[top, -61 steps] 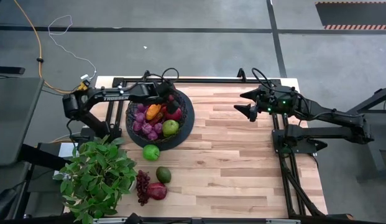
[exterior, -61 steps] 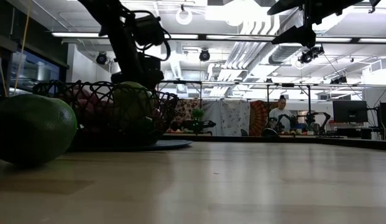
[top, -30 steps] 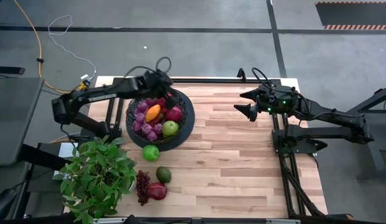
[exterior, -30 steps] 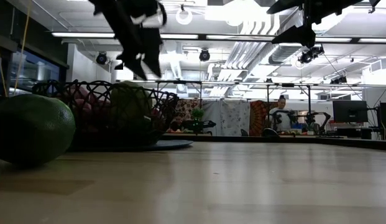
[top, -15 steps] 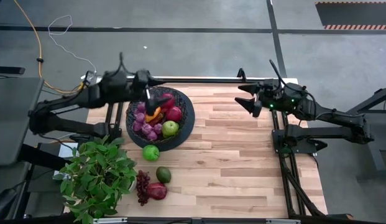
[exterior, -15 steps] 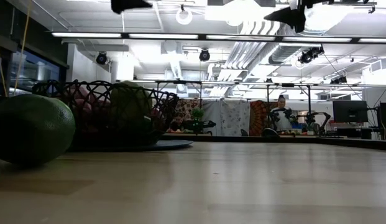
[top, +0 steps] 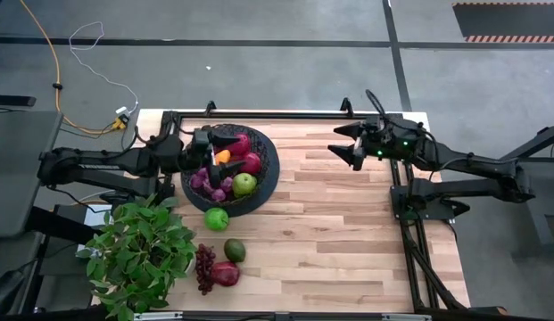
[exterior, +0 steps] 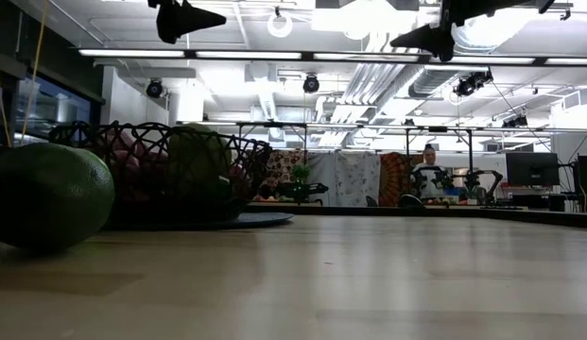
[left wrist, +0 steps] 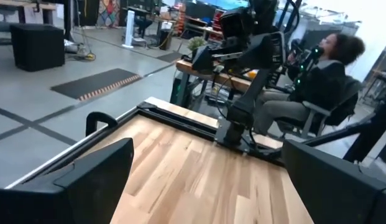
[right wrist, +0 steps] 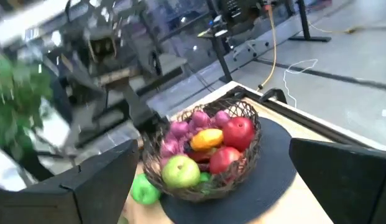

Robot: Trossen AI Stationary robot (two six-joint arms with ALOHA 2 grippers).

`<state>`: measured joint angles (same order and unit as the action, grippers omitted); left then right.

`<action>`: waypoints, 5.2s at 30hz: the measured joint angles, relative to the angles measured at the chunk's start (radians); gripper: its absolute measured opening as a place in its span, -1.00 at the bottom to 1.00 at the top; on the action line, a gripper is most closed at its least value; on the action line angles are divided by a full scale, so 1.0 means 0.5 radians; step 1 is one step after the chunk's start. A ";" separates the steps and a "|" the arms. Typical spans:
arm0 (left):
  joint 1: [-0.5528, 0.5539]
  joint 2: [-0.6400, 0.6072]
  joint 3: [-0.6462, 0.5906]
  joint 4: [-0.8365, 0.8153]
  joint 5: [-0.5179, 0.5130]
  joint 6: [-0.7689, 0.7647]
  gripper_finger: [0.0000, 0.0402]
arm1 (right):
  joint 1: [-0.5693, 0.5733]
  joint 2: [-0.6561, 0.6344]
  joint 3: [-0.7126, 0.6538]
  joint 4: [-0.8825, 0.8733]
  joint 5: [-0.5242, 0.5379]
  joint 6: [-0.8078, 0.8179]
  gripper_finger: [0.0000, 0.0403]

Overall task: Build produce basket
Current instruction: Put the green apple into the wire basket

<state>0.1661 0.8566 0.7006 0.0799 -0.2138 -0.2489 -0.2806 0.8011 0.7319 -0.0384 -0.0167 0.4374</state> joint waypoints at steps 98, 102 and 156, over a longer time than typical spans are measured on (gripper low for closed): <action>-0.987 1.452 0.552 -2.152 -0.046 -2.900 0.99 | 0.040 0.126 0.000 -0.110 -0.175 -0.399 0.97; -0.987 1.518 0.553 -2.139 -0.036 -2.900 0.99 | 0.040 0.128 0.000 -0.110 -0.175 -0.352 0.97; -0.674 0.763 0.868 -1.182 0.291 -0.809 0.65 | 0.039 0.132 0.002 -0.067 -0.189 -0.289 0.97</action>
<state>-0.1707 1.2381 1.1347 -0.5110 -0.0681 -0.6532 -0.2610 0.8670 0.7326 -0.0720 -0.1111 0.2930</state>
